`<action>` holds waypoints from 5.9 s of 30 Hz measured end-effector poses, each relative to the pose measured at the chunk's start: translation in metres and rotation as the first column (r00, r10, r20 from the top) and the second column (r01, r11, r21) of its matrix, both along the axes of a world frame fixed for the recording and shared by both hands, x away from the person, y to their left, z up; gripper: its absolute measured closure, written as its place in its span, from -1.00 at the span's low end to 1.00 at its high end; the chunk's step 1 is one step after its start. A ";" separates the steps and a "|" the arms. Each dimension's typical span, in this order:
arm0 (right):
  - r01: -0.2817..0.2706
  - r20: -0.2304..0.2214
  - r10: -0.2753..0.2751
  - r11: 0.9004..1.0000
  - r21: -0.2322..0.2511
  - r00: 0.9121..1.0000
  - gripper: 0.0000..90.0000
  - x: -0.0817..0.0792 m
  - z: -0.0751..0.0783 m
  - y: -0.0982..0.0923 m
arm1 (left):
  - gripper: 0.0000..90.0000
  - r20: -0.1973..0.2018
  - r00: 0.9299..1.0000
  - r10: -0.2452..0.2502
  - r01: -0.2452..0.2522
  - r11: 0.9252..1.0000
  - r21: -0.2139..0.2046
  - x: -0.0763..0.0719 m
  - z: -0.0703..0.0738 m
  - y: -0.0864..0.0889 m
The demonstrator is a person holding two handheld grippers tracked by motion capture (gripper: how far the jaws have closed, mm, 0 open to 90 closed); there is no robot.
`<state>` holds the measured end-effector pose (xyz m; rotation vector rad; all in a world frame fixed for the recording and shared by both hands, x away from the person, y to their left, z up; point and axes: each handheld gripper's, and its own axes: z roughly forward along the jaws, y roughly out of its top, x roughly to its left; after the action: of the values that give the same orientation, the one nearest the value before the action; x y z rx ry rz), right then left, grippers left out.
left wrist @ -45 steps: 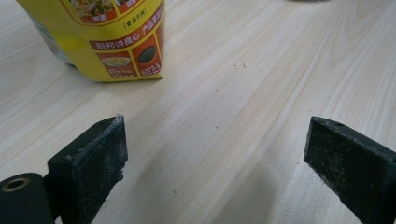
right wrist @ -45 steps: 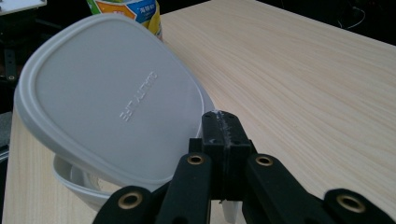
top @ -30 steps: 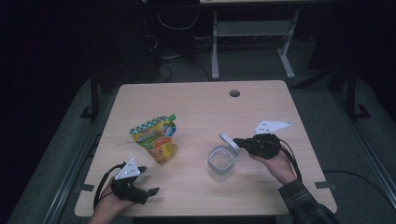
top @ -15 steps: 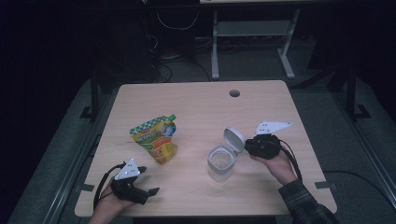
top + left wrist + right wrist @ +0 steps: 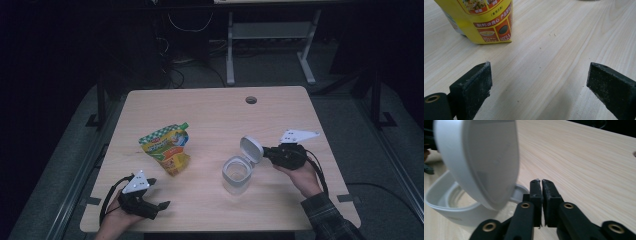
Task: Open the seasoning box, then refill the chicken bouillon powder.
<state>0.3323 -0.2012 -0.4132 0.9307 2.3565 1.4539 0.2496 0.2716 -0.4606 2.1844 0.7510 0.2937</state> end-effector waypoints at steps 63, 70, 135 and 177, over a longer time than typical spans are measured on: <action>0.224 -0.006 -0.225 0.970 -0.099 0.974 -0.48 -0.044 -0.048 -0.048 | -0.87 0.070 0.995 0.064 -0.058 0.994 -0.091 0.016 0.034 0.027; 0.215 0.003 -0.216 0.971 -0.106 0.976 -0.48 -0.044 -0.049 -0.047 | -0.87 0.095 0.993 0.072 -0.060 0.991 -0.123 0.024 0.047 0.029; 0.206 0.005 -0.208 0.966 -0.157 0.978 -0.46 -0.043 -0.052 -0.043 | 0.67 0.181 0.983 -0.043 0.091 0.960 -0.264 0.076 0.087 0.021; 0.206 -0.002 -0.209 0.965 -0.164 0.978 -0.46 -0.043 -0.054 -0.043 | 1.00 0.139 0.989 -0.043 0.077 0.966 -0.247 0.072 0.116 0.001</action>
<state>0.2893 -0.2440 -0.4669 1.1132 2.2706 1.1595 0.3219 0.2725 -0.3445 1.9232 0.6112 0.2921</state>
